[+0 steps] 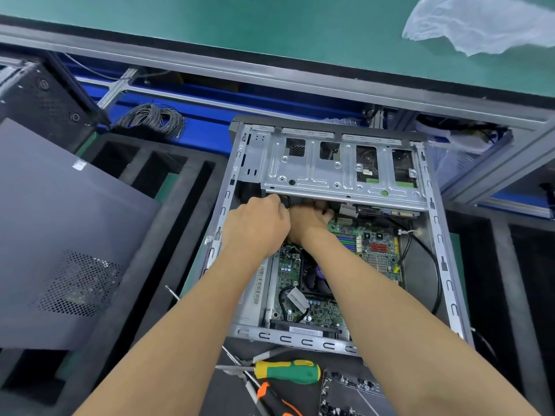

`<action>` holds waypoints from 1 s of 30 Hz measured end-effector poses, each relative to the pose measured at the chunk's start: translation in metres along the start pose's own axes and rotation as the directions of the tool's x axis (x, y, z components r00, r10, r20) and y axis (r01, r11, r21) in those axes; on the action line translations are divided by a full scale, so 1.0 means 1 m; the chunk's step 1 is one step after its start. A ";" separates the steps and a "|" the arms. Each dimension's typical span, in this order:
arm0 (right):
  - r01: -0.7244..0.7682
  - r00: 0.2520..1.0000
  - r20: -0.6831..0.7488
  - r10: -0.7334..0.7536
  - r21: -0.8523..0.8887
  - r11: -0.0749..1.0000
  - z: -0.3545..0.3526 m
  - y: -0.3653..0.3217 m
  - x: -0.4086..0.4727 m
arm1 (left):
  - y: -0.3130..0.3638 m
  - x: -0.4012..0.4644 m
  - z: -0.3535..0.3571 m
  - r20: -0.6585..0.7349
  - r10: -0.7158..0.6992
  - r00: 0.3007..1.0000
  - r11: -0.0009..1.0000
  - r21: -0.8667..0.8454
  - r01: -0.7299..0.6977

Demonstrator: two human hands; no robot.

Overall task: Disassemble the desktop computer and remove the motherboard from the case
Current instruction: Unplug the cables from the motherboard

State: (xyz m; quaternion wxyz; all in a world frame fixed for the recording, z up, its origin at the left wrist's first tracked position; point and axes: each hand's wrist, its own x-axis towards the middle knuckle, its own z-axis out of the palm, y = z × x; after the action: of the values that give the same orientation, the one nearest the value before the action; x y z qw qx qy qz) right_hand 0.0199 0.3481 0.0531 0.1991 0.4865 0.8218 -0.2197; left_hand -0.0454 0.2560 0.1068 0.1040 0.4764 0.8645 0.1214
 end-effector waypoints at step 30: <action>0.431 0.849 -0.231 -0.475 -0.217 0.876 -0.007 0.033 -0.066 | 0.001 0.000 -0.001 -0.015 0.032 0.999 0.999 0.017 -0.031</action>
State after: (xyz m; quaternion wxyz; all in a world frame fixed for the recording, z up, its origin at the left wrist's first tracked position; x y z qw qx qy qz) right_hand 0.0777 0.3196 0.0892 0.0623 0.2869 0.9478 -0.1248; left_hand -0.0449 0.2561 0.1075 0.0915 0.4899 0.8587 0.1196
